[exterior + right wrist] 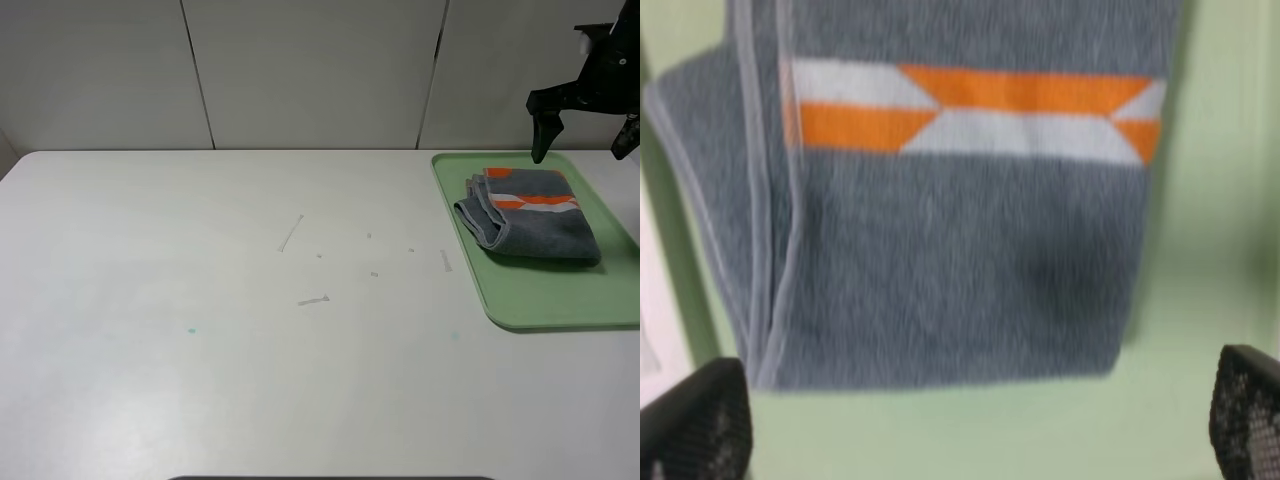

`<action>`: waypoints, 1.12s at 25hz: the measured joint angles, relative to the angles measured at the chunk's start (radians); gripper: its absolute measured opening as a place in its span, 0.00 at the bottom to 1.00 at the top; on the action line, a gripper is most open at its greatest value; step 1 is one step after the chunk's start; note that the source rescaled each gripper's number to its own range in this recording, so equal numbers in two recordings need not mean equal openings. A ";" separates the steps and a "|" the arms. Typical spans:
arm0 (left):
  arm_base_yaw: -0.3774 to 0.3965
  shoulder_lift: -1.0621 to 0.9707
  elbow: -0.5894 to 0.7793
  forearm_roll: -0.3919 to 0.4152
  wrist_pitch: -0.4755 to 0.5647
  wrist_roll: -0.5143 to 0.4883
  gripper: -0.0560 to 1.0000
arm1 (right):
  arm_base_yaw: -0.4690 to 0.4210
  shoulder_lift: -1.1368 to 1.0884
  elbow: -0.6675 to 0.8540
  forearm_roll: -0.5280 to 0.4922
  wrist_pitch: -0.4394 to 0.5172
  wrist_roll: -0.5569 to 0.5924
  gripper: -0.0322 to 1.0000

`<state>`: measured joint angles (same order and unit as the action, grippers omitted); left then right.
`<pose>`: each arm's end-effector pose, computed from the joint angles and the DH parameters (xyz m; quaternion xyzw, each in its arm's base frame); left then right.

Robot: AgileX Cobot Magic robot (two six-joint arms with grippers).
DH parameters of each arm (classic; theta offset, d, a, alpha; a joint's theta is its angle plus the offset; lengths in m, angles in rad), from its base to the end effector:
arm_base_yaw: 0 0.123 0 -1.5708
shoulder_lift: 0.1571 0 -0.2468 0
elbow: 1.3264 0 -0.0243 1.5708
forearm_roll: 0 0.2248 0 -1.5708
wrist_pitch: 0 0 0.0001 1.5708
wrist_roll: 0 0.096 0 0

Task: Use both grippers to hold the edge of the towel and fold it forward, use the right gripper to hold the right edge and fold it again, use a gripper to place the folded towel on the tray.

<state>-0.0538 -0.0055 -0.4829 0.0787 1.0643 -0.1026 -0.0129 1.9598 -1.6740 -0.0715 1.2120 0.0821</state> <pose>0.0163 0.0057 0.2581 -0.0223 0.8562 -0.0010 0.5162 0.3685 -0.0112 0.2188 0.0375 0.9955 -0.0316 0.0812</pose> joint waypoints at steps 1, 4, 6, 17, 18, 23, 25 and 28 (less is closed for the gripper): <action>0.000 0.000 0.000 0.000 0.000 0.000 1.00 | 0.000 -0.022 0.025 0.001 0.000 0.000 1.00; 0.000 0.000 0.000 0.000 0.000 0.000 1.00 | 0.000 -0.085 0.099 0.001 0.001 -0.001 1.00; 0.000 0.000 0.000 0.000 0.000 0.000 1.00 | 0.000 -0.136 0.164 0.002 0.001 -0.003 1.00; 0.000 0.000 0.000 0.000 0.000 0.000 1.00 | 0.000 -0.379 0.453 0.043 0.001 -0.003 1.00; 0.000 0.000 0.000 0.000 0.000 0.000 1.00 | 0.000 -0.399 0.476 0.048 0.001 -0.003 1.00; 0.000 0.000 0.000 0.000 0.000 0.000 1.00 | 0.000 -0.523 0.601 0.064 0.001 -0.003 1.00; 0.000 0.000 0.000 0.000 0.000 0.000 1.00 | 0.000 -0.577 0.646 0.072 0.001 -0.003 1.00; 0.000 0.000 0.000 0.000 0.000 0.000 1.00 | 0.000 -0.667 0.701 0.072 0.001 -0.003 1.00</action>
<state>-0.0538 -0.0055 -0.4829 0.0787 1.0643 -0.1026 -0.0129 1.2932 -0.9732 0.0000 1.2128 0.0790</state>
